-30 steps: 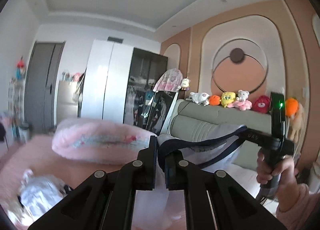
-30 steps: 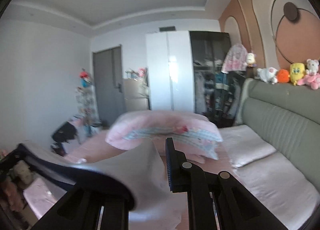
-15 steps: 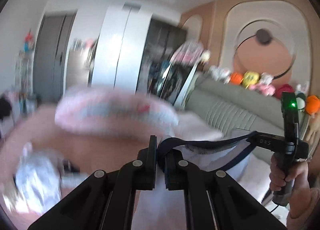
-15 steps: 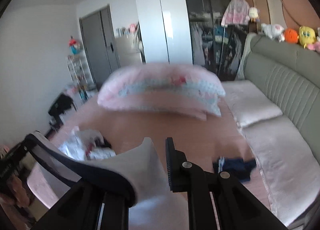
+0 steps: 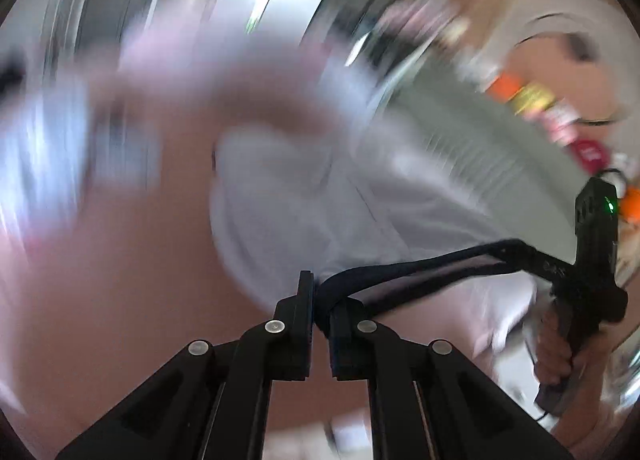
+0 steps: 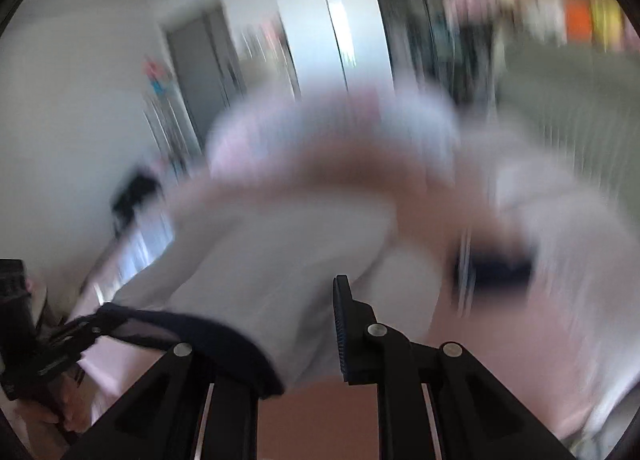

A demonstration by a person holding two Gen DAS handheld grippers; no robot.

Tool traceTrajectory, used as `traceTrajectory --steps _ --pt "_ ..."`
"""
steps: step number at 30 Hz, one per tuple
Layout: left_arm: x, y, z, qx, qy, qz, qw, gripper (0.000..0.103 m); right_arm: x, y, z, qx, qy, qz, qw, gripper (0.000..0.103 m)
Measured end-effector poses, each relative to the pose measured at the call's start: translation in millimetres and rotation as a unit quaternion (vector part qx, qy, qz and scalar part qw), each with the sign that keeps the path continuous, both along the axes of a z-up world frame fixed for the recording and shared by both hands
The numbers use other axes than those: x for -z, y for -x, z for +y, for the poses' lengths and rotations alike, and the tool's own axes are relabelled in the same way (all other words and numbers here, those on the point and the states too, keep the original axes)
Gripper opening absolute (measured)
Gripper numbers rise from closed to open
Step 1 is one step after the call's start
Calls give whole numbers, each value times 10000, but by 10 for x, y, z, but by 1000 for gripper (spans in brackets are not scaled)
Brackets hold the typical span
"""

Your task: Fold clothes

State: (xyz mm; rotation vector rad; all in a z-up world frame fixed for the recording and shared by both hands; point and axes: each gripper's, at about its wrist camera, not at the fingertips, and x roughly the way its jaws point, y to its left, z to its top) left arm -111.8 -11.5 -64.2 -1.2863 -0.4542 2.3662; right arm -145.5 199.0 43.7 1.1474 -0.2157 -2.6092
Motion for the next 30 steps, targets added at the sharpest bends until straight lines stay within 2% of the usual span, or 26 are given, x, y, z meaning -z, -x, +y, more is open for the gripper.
traceTrajectory --steps 2,3,5,6,7,10,13,16,18,21,22,23,25,27,30 --pt "658 -33 53 65 224 -998 9947 6 930 38 22 105 99 -1186 9928 14" --pt "930 -59 75 87 337 -1405 9895 6 1273 9 17 101 75 -1574 9875 14" --pt "1028 -177 88 131 508 -1465 9878 8 1685 -87 5 111 -42 -1973 9803 14" --pt "994 -243 91 219 543 -1349 9891 10 1762 -144 3 78 -34 -2001 9797 14" --pt "957 -283 89 285 592 -1238 9901 16 1824 -194 1 50 -36 -2011 9795 14" --pt "785 -364 98 450 911 -757 9919 47 1810 -249 16 24 -149 -1800 9836 14" --pt "610 -403 163 661 1320 -109 9890 48 1738 -306 43 -35 -11 -1615 9869 14" --pt "544 -392 321 1081 1551 399 9812 48 1710 -302 60 -111 99 -1476 9889 14" --pt "611 -325 503 1408 1780 532 9725 48 1641 -295 46 -182 144 -1374 9902 14" --pt "792 -205 809 1784 2300 559 9551 48 1547 -243 9 -279 149 -1254 9916 14" --pt "833 -160 853 1760 2442 542 9521 36 1535 -219 -11 -311 133 -1224 9919 14" --pt "868 -112 883 1696 2578 522 9498 8 1515 -222 -13 -324 121 -1201 9922 14" --pt "856 -2 834 1268 2661 507 9542 5 1514 -217 -30 -357 69 -1216 9919 14" --pt "705 79 674 716 2367 580 9672 4 1572 -218 -67 -398 -62 -1342 9901 14" --pt "359 62 347 -25 1880 856 9784 4 1750 -222 -145 -535 -202 -1626 9850 15"
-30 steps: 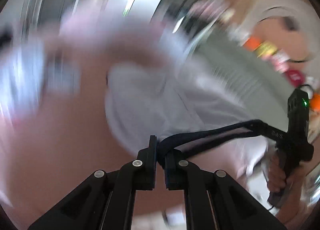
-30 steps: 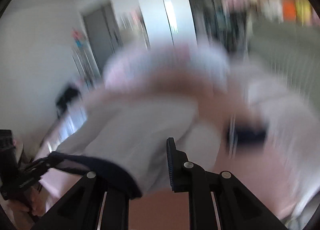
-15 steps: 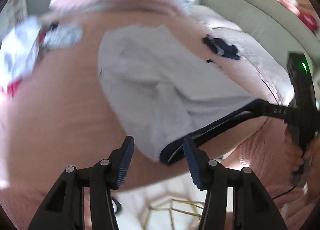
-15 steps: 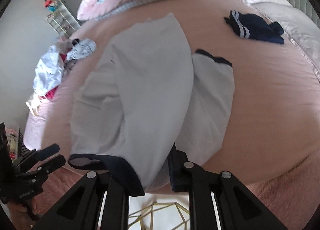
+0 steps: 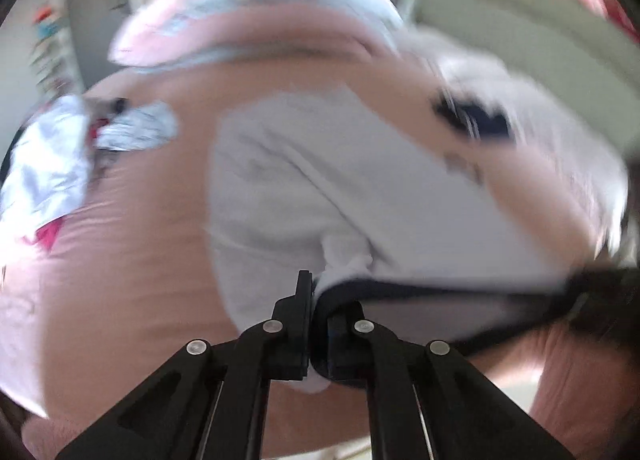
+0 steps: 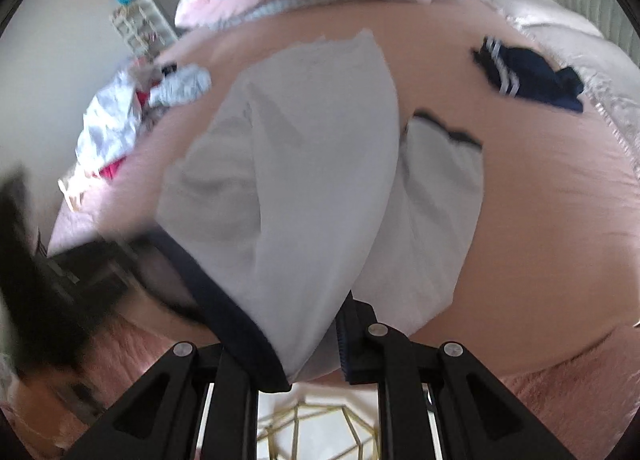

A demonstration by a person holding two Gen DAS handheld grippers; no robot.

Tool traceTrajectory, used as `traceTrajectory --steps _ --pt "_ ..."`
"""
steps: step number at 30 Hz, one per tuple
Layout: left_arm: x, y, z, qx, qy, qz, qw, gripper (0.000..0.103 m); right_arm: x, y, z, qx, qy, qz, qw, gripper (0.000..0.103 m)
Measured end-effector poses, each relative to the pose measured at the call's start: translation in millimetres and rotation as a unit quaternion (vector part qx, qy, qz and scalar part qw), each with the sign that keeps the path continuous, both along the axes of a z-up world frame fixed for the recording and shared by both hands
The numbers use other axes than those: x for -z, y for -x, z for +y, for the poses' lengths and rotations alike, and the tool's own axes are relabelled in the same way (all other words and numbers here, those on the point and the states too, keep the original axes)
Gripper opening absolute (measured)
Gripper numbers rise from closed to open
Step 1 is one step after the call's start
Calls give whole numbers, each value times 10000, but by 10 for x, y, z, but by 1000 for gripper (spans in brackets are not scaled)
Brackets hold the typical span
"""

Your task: Fold clothes

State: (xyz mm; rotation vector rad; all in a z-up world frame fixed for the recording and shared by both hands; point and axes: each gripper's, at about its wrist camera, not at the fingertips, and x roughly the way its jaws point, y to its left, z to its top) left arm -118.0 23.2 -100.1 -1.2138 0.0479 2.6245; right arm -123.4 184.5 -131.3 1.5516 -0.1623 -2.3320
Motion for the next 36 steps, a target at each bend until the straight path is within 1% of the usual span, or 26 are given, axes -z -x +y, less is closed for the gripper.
traceTrajectory --steps 1,2,3,4,5,6,7,9,11,12,13,15,16,17,19,21,22,24,25,26,27,29,31,33,34,36 --pt "-89 -31 -112 -154 -155 75 9997 4 46 -12 -19 -57 39 -82 9999 18" --pt "-141 -72 -238 -342 -284 118 9989 4 86 -25 -50 -128 100 -149 9998 29" --pt "-193 -113 -363 -529 -413 161 9976 4 119 -36 -84 -205 164 -204 9994 36" --pt "-224 -150 -479 -705 -520 181 9960 4 125 -43 -126 -307 235 -207 9990 38" --pt "-184 -185 -576 -869 -562 118 9946 4 130 -49 -168 -407 300 -207 9985 42" --pt "-98 -227 -685 -1047 -602 -15 9927 4 133 -47 -206 -493 343 -192 9980 49" --pt "15 -238 -748 -1143 -658 -218 9910 4 126 -54 -246 -569 370 -182 9975 51" --pt "315 -261 -884 -1371 -906 -786 9833 4 126 -68 -322 -692 380 -183 9967 52" --pt "514 -318 -942 -1515 -1004 -1135 9768 7 152 -79 -362 -794 379 -259 9958 52" --pt "588 -357 -925 -1488 -960 -1296 9756 7 166 -88 -385 -857 355 -300 9952 52" --pt "613 -374 -895 -1437 -949 -1390 9752 7 192 -110 -421 -978 210 -352 9944 52" --pt "614 -389 -762 -1120 -1030 -1519 9766 6 279 -175 -515 -1166 -347 -376 9919 52" --pt "564 -397 -690 -970 -998 -1469 9793 7 327 -207 -556 -1211 -630 -367 9900 52" --pt "481 -409 -611 -819 -929 -1311 9836 7 372 -227 -576 -1206 -755 -377 9891 52" --pt "305 -423 -547 -678 -901 -942 9891 7 368 -236 -540 -1128 -474 -417 9916 52" --pt "106 -447 -564 -708 -997 -521 9911 7 311 -237 -477 -1031 -77 -397 9938 52" --pt "28 -454 -600 -763 -1075 -358 9906 7 248 -234 -433 -1021 146 -321 9942 52" --pt "-50 -438 -728 -940 -1215 -241 9878 7 126 -227 -344 -1008 620 -188 9928 53" --pt "-70 -422 -795 -1043 -1263 -237 9862 7 94 -218 -295 -1051 968 -230 9895 55" --pt "-31 -357 -842 -1171 -1233 -393 9847 7 79 -212 -259 -1115 1228 -313 9856 60" --pt "19 -258 -826 -1241 -1162 -545 9839 7 68 -209 -227 -1157 1413 -369 9825 63" --pt "168 -274 -884 -1301 -1069 -830 9822 7 86 -226 -204 -1038 1171 -284 9873 63" --pt "286 -373 -862 -1234 -1052 -1107 9805 7 212 -231 -161 -806 1190 -463 9885 63" --pt "415 -409 -821 -1074 -929 -1542 9778 10 373 -119 12 -373 1744 -910 9798 63" --pt "472 -423 -801 -978 -871 -1758 9757 13 439 -90 79 -148 1772 -1052 9784 63" --pt "471 -466 -803 -830 -996 -1855 9741 19 549 -72 159 87 1395 -1195 9829 63"
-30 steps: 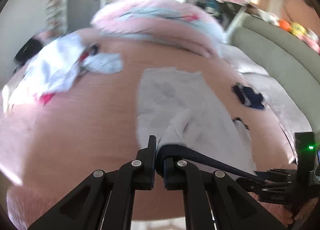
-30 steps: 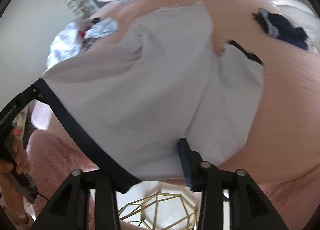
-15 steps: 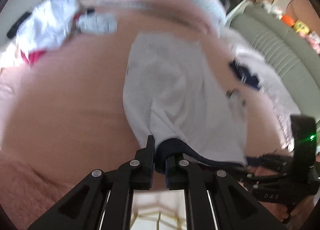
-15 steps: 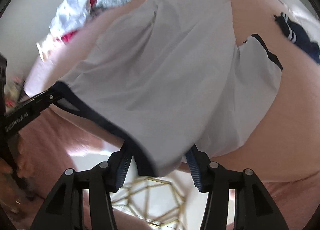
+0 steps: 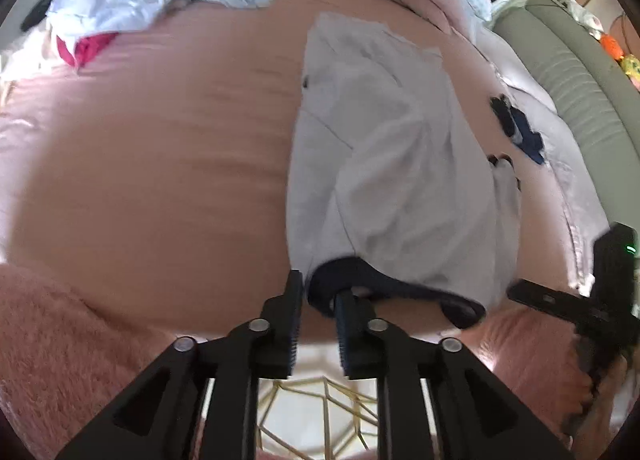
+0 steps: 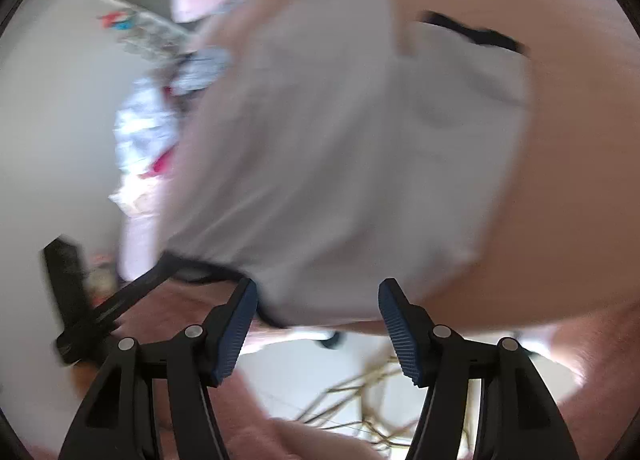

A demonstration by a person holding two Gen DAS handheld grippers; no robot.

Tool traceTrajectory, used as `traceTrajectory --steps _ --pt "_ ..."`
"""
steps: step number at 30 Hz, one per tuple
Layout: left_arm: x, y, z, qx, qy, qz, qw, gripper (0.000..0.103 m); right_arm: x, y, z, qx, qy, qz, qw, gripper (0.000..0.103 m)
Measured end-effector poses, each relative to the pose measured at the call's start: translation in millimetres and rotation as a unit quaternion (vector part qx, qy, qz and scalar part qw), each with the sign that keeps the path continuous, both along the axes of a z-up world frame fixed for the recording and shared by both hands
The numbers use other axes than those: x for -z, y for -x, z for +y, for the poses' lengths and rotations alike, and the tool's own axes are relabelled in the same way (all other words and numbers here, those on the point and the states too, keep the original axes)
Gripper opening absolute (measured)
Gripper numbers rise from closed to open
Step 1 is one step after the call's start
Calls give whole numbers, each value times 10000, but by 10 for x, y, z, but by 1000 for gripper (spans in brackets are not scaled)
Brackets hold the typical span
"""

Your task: Fold clothes

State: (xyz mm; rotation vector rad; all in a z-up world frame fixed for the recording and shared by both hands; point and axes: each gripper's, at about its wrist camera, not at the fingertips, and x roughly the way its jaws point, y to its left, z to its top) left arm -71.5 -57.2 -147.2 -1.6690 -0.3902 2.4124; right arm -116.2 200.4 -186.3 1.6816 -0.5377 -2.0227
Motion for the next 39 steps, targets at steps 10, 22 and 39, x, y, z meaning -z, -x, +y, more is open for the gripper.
traceTrajectory --steps 10,22,39 --pt "-329 0 -447 -562 -818 450 9940 51 340 -154 -71 -313 795 -870 9925 63" --pt "258 1102 52 54 -127 568 9983 51 142 -28 503 1342 199 -143 9906 63" --pt "44 410 -1212 -2664 -160 776 9606 15 -155 211 610 1549 -1612 1006 9695 7"
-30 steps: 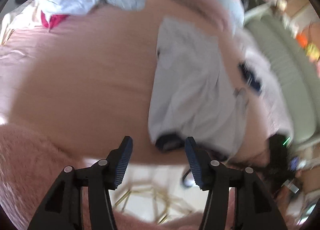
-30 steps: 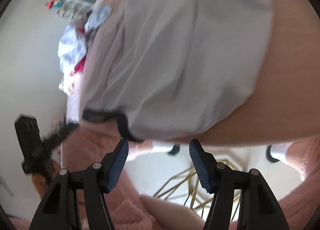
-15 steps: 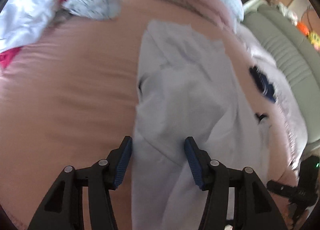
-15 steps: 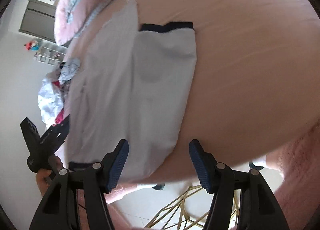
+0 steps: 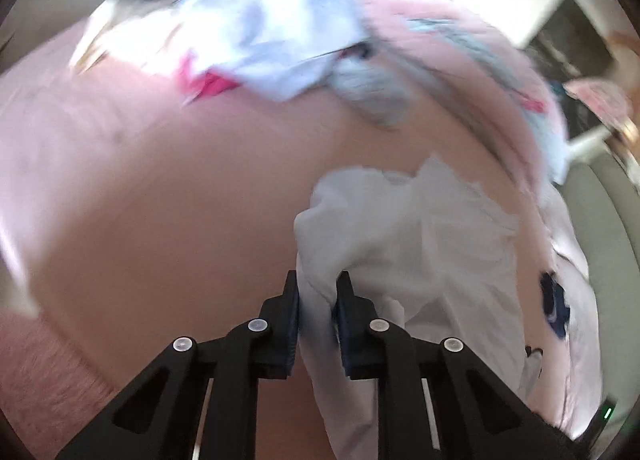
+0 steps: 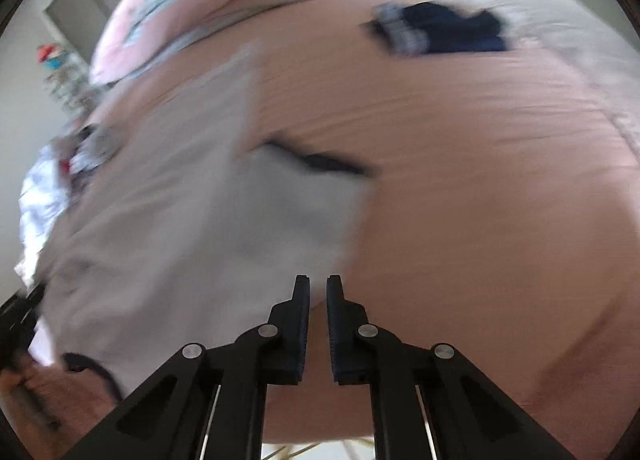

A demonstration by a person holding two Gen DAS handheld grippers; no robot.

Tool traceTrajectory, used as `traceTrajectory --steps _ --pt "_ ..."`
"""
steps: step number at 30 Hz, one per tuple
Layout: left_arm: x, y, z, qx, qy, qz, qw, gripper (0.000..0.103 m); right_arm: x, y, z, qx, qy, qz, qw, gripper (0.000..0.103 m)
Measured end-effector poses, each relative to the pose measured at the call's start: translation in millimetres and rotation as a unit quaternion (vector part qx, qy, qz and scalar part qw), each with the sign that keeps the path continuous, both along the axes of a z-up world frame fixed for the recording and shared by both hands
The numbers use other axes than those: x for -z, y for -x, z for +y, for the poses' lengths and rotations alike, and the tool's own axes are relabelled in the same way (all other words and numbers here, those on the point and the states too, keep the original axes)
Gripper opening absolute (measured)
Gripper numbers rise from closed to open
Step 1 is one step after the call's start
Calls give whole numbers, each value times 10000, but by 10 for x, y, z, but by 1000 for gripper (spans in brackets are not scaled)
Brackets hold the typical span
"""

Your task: Fold clothes

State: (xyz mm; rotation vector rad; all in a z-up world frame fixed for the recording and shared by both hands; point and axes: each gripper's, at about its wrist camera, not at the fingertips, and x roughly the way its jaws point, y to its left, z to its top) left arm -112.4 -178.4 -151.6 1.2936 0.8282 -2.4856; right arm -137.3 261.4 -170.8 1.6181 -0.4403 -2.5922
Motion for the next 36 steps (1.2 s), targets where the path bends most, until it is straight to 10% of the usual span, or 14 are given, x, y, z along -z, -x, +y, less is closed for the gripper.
traceTrajectory --steps 5,9,15,20,25,30,33,36 --pt "-16 -184 -131 -258 -96 3 9996 26 189 -134 440 223 1251 -527 9905 9" --pt "-68 -153 -156 -165 -312 506 9981 58 244 -150 131 -401 2162 -778 9724 46" --pt "179 586 -133 546 41 -4 9985 58 281 -25 -375 -961 1701 -603 9789 47" --pt "282 709 -36 980 34 -67 9952 14 169 212 -411 -915 1123 -175 9893 7" --pt "-305 316 -52 716 436 1105 9903 9 -121 163 -329 -610 303 351 9971 3" --pt "-145 1 -582 -463 264 677 9963 7 -266 87 -110 30 -719 538 9960 2" --pt "68 -144 -933 -975 -191 277 9947 7 -200 58 105 526 -678 277 9959 2" --pt "57 -286 -1064 -1110 -753 624 9890 8 -50 -102 471 467 465 -222 9976 3"
